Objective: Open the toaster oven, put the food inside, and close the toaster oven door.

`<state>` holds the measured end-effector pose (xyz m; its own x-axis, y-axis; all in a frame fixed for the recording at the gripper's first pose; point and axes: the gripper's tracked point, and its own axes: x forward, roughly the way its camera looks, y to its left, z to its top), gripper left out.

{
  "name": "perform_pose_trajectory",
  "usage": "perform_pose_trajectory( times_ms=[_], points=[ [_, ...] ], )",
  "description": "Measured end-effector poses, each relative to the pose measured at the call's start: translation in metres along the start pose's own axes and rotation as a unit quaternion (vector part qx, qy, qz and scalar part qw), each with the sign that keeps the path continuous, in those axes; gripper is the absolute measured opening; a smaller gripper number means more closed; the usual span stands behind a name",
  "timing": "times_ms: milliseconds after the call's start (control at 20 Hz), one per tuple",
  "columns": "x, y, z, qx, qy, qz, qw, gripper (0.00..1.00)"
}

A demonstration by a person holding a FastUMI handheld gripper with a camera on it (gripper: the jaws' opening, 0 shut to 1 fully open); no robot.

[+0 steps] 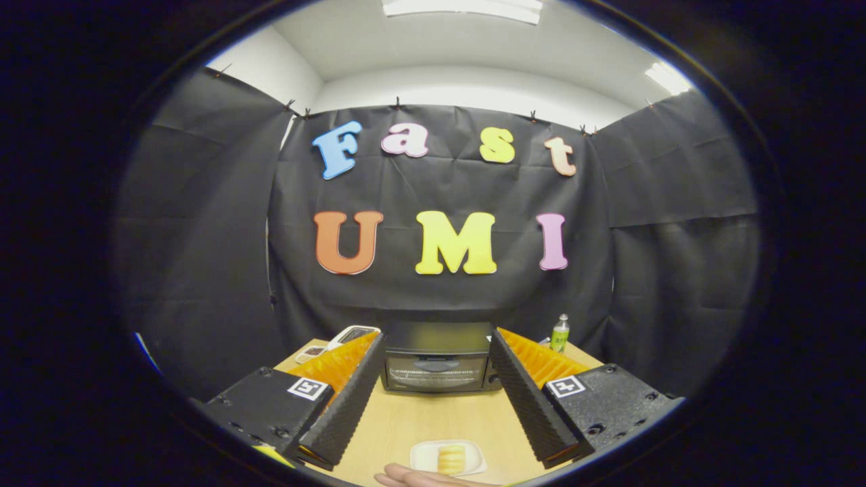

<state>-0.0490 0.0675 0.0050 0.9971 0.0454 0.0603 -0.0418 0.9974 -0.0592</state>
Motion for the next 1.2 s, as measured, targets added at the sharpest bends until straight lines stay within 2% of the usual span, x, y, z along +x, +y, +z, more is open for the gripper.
perform_pose_trajectory(
  times_ms=[350,550,750,1200],
  points=[
    [0.011,0.0,-0.018,-0.001,0.004,0.025,1.0,1.0],
    [0.03,-0.012,-0.028,-0.01,0.009,0.021,1.0,1.0],
    [0.061,-0.026,-0.036,-0.001,0.014,0.012,1.0,1.0],
    [0.164,-0.011,-0.075,0.014,0.04,0.047,0.998,1.0]
  ],
)
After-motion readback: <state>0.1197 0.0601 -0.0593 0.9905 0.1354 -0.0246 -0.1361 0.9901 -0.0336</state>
